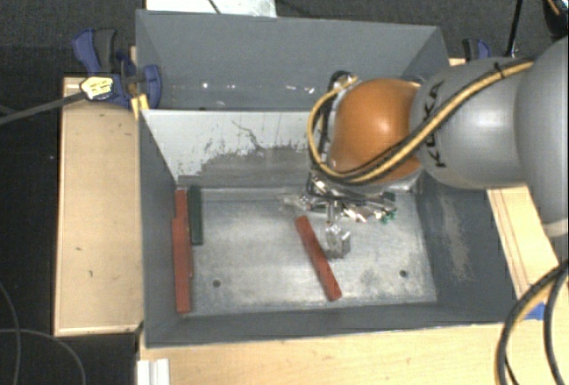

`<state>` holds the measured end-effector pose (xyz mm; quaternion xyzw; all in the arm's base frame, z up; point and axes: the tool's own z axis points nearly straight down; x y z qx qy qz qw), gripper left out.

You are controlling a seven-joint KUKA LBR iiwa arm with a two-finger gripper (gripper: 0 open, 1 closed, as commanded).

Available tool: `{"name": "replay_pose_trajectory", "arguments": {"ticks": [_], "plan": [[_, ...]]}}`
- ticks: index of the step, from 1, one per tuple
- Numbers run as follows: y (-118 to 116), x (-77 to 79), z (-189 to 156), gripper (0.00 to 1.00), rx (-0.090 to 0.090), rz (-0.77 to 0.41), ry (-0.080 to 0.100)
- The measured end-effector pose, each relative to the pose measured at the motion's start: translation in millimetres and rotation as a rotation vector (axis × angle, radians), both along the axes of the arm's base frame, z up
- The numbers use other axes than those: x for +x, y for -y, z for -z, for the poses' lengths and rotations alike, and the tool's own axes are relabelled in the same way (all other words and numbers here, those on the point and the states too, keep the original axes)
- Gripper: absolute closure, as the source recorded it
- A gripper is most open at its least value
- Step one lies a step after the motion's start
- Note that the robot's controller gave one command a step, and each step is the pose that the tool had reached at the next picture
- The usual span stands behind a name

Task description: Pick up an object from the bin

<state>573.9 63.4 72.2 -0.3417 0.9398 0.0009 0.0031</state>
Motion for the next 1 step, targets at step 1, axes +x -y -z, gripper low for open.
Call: {"name": "replay_pose_trajectory", "arguments": {"ticks": [1], "plan": [[1.8, 0.0, 0.1, 1.0, -0.001, 0.004, 0.0]]}}
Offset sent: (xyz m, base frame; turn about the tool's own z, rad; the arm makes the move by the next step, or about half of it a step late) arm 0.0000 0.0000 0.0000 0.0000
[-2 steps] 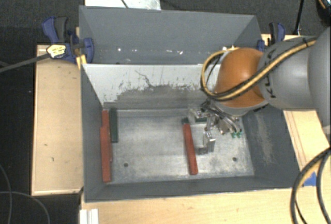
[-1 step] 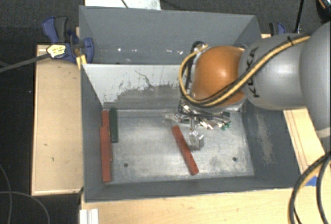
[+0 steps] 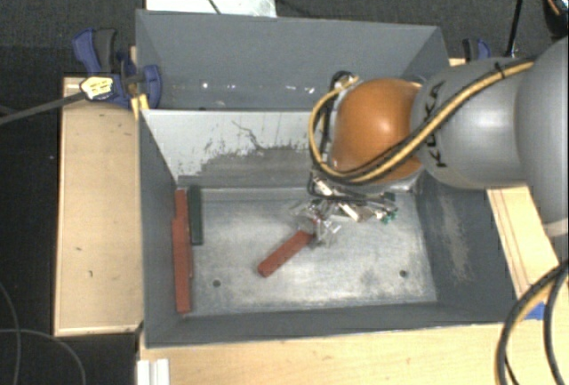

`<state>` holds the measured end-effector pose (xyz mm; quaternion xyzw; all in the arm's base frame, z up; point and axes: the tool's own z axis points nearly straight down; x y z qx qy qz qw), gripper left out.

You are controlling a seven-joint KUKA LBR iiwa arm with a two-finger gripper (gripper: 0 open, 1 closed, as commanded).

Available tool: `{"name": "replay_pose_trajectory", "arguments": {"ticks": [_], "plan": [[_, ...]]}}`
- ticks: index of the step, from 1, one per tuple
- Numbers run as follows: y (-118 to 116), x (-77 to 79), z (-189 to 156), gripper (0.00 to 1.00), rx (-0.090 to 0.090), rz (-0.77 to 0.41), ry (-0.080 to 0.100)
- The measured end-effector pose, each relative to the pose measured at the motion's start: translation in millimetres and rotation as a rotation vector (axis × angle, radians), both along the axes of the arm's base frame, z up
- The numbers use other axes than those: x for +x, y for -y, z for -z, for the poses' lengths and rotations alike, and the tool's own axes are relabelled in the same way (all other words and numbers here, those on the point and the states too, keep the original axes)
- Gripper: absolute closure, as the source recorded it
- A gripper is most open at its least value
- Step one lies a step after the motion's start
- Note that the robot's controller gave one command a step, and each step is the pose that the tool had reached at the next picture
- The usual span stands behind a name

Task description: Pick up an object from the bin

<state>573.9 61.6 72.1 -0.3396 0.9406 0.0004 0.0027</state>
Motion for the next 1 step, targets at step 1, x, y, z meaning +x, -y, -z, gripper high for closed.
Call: {"name": "replay_pose_trajectory", "arguments": {"ticks": [1], "plan": [[13.4, -12.5, -136.1, 1.0, -0.002, -0.061, 0.006]]}}
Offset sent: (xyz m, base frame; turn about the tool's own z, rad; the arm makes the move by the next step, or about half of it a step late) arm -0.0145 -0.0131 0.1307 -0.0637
